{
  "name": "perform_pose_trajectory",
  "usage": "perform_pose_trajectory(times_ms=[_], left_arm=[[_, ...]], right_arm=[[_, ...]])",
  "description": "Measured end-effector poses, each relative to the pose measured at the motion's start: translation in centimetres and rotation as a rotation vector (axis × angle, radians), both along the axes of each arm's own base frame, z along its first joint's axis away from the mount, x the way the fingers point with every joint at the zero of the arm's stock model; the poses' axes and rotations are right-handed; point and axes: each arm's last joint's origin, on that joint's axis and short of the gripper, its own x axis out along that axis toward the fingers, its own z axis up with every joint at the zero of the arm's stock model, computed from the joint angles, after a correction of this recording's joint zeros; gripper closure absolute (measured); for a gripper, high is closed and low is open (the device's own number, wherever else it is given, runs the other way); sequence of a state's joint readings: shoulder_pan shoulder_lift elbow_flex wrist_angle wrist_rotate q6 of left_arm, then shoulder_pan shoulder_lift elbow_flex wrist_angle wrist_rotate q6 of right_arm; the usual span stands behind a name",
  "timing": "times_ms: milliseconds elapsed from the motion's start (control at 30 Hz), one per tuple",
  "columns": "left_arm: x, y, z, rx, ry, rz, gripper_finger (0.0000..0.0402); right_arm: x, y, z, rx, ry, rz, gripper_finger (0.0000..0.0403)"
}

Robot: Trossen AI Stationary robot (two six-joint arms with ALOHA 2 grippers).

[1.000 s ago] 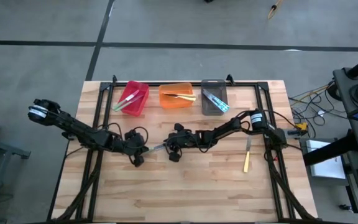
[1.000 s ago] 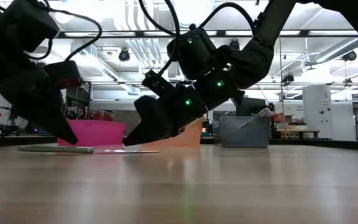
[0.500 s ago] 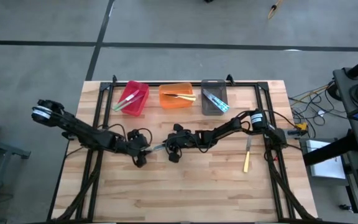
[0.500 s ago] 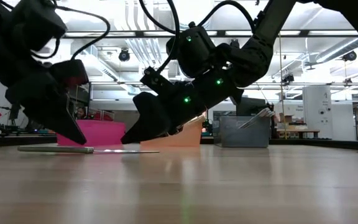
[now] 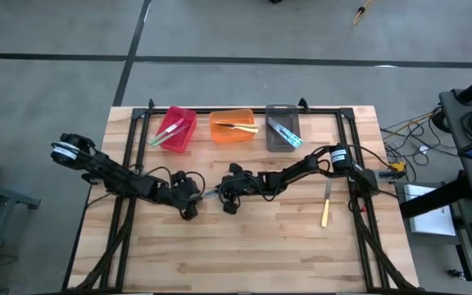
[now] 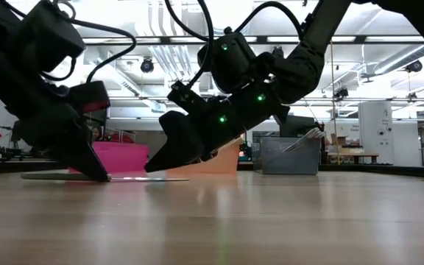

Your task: Sort silverware by color (type)

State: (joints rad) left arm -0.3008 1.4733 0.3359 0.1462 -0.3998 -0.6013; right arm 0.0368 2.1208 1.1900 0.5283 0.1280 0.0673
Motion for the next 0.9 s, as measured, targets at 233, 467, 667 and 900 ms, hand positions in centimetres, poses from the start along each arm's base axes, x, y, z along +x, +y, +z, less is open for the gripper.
perform_pose_trajectory(times_ms=[233, 467, 667, 900], left_arm=[[-0.2, 0.1, -0.1, -0.034, -0.009, 0.093, 0.0378], [0.0, 0.0, 1.1, -0.084, -0.053, 0.091, 0.0378], [-0.2, 0.0, 3.2, -0.120, -0.085, 0.090, 0.0396], [-0.5, 0.2, 5.3, -0.108, -0.094, 0.117, 0.0398]], right_arm=[[-0.2, 0.0, 0.8, -0.003, 0.020, 0.001, 0.0344], [-1.6, -0.1, 4.1, -0.039, 0.063, 0.015, 0.0344], [-4.2, -0.2, 6.4, -0.044, 0.062, 0.015, 0.0344], [-7.0, -0.3, 7.4, -0.040, 0.007, 0.012, 0.0344]])
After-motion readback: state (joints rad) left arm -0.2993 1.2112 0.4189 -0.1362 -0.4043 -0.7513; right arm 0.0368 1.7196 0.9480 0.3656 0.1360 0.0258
